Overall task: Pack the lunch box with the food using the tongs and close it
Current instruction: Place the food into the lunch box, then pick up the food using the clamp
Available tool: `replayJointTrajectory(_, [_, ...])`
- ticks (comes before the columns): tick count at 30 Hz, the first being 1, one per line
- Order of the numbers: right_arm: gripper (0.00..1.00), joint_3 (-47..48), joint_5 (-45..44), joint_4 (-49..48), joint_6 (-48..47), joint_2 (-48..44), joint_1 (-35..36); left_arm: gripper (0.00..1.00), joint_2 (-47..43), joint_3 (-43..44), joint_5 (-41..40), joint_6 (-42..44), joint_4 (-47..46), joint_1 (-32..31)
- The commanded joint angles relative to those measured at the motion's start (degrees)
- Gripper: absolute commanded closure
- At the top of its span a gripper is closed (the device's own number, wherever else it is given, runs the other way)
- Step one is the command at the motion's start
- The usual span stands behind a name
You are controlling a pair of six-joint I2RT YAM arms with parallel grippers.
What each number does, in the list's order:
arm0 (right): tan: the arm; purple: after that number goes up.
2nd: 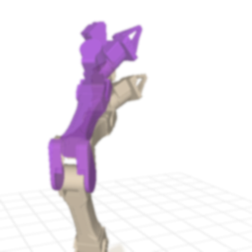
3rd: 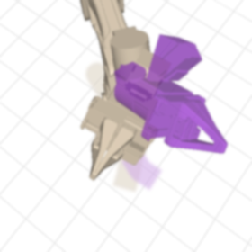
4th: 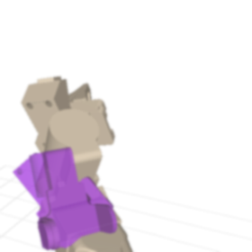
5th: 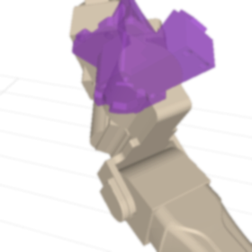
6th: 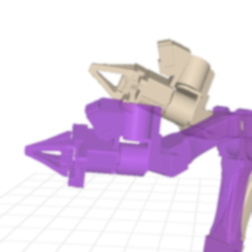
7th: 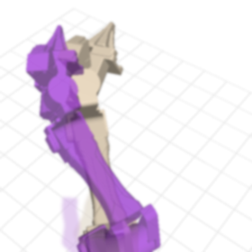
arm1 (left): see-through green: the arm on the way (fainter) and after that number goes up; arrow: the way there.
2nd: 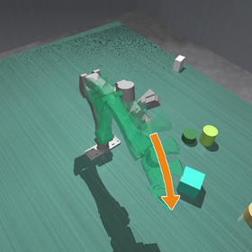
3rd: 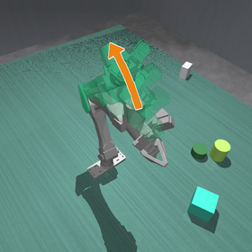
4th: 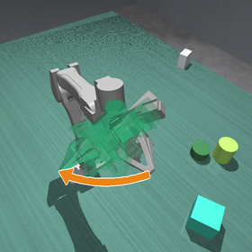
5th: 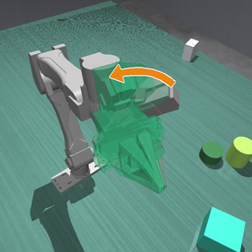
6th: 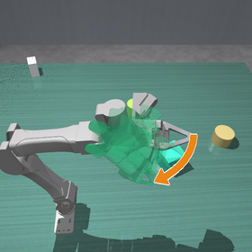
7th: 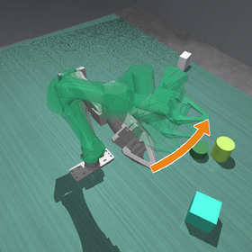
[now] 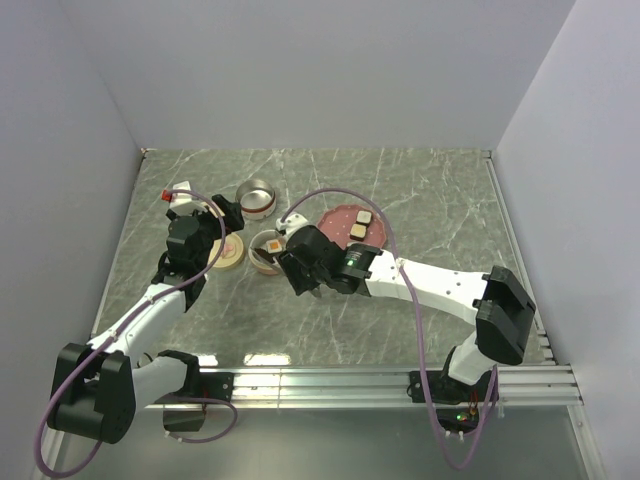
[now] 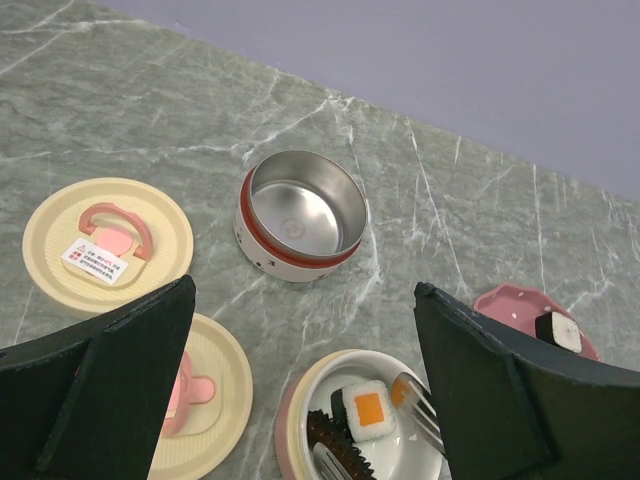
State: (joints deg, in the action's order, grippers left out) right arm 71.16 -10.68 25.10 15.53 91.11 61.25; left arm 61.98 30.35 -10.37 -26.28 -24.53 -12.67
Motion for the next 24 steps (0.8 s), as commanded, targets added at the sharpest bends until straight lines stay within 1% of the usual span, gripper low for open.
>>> replayJointTrajectory(1, [0.43, 1.62, -1.71, -3.13, -0.15, -3.39, 0.45, 0.02, -0.01, 1.73, 0.62, -0.52, -2.27, 0.27])
replayJointTrajectory(5, [0.44, 1.44, -3.38, -3.31, -0.06, -4.36, 0.27, 0.02, 0.43, 1.91, 0.79, -0.52, -2.27, 0.27])
replayJointTrajectory(8, [0.47, 1.53, -4.61, -3.22, 0.03, -4.36, 0.36, 0.02, 0.43, 1.91, 0.7, -0.52, -2.19, 0.27])
replayJointTrajectory(15, [0.47, 1.18, -8.92, -1.64, 1.17, -5.15, -0.87, 0.02, 0.34, 1.91, 0.7, -0.61, -2.18, 0.27])
replayJointTrajectory(20, [0.46, -1.89, -13.74, -0.59, 3.71, -8.14, -5.43, 0.02, 0.34, 1.91, 0.7, -0.61, -2.18, 0.27])
replayJointTrajectory(24, [0.46, -5.41, -15.34, 0.82, 7.05, -10.77, -9.83, 0.02, 0.34, 1.91, 0.88, -0.52, -2.27, 0.19])
